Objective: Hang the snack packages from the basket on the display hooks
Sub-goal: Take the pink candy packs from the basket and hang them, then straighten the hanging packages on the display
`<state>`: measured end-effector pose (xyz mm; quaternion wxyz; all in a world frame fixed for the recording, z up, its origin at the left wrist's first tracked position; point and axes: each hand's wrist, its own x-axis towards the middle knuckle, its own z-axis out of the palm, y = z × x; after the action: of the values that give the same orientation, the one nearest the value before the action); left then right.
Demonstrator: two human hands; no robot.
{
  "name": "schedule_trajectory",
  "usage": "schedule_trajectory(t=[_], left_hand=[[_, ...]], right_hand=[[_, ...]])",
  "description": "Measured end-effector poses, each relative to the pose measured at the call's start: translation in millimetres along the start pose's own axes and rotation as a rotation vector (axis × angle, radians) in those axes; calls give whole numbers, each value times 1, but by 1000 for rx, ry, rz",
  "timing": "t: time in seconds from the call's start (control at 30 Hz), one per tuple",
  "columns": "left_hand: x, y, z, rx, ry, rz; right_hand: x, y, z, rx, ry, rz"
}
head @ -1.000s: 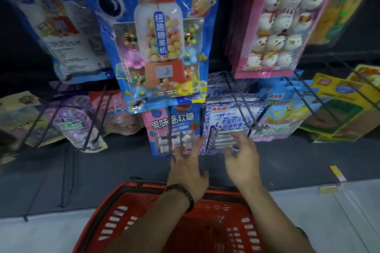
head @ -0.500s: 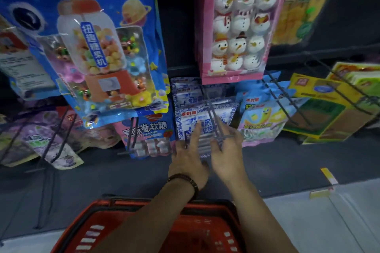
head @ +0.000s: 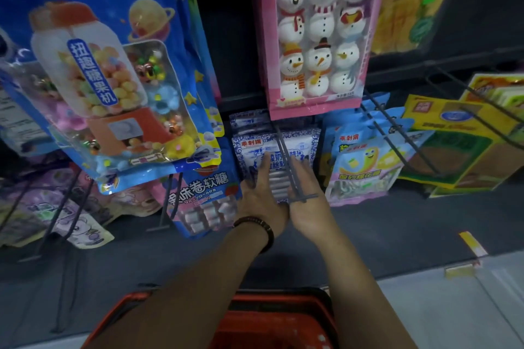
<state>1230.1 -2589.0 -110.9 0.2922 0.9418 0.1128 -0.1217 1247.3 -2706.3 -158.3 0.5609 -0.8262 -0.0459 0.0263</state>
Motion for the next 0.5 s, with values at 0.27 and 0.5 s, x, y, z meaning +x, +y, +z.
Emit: schedule_trajectory(t=[0.27,0.5], left_hand=[[-25,-12,-5,49,-88,21],[-101,-39,-36,20,-114,109]], right_hand=[[-20,-8,-17,-79,-116,22],[-85,-56,-18,-336,-221,37]])
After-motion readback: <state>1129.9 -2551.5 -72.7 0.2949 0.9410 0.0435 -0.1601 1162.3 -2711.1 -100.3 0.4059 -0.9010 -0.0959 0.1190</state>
